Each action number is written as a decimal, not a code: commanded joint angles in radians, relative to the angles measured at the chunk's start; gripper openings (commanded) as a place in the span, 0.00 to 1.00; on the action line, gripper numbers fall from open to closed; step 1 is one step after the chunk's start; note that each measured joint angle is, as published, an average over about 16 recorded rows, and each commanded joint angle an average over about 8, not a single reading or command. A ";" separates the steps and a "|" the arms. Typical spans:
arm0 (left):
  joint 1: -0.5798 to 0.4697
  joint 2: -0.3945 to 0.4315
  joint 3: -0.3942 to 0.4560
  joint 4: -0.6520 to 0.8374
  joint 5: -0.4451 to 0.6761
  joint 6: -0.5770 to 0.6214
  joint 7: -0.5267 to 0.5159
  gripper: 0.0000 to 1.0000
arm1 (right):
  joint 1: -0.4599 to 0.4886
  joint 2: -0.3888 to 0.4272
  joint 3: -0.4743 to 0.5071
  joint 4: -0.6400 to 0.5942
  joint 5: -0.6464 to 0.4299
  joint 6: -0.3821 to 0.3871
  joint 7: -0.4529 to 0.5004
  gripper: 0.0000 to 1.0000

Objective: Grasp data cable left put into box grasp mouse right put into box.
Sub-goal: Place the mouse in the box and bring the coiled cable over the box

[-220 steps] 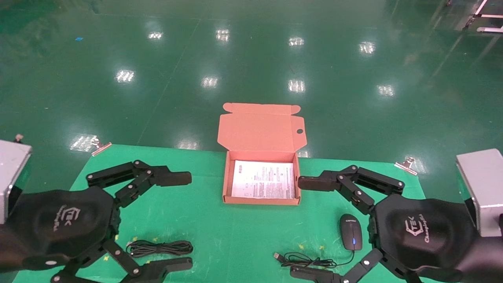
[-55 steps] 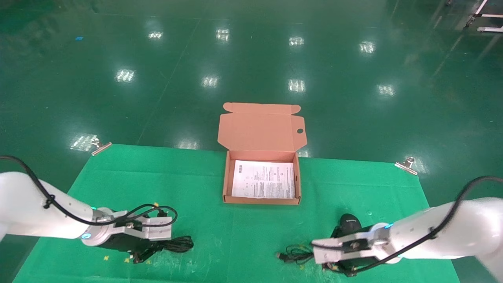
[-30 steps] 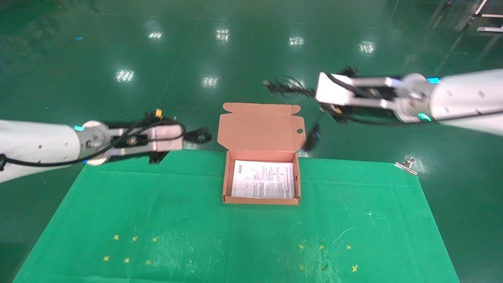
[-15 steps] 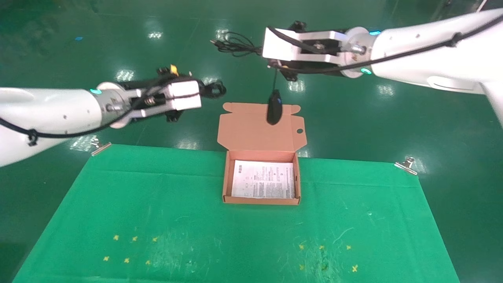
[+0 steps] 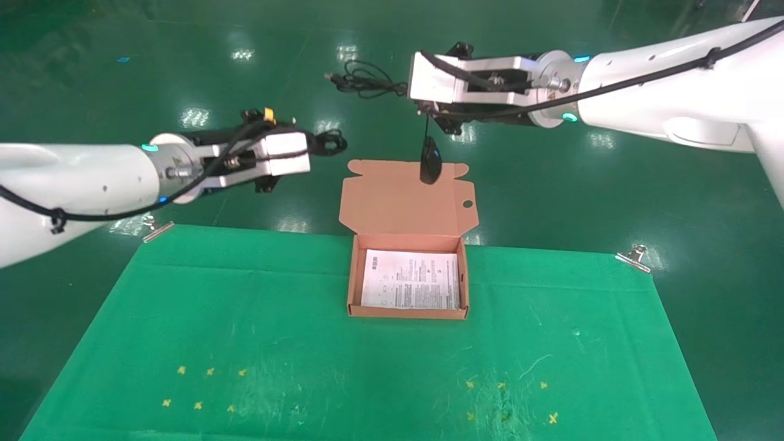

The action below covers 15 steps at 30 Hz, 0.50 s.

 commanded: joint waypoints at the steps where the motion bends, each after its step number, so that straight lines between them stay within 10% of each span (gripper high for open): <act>1: 0.007 -0.002 0.003 0.001 -0.005 0.004 0.003 0.00 | -0.003 -0.001 -0.002 -0.004 -0.001 -0.002 -0.004 0.00; 15: 0.069 -0.028 0.020 -0.038 0.014 0.059 -0.037 0.00 | -0.058 -0.033 -0.017 -0.057 0.004 -0.015 -0.006 0.00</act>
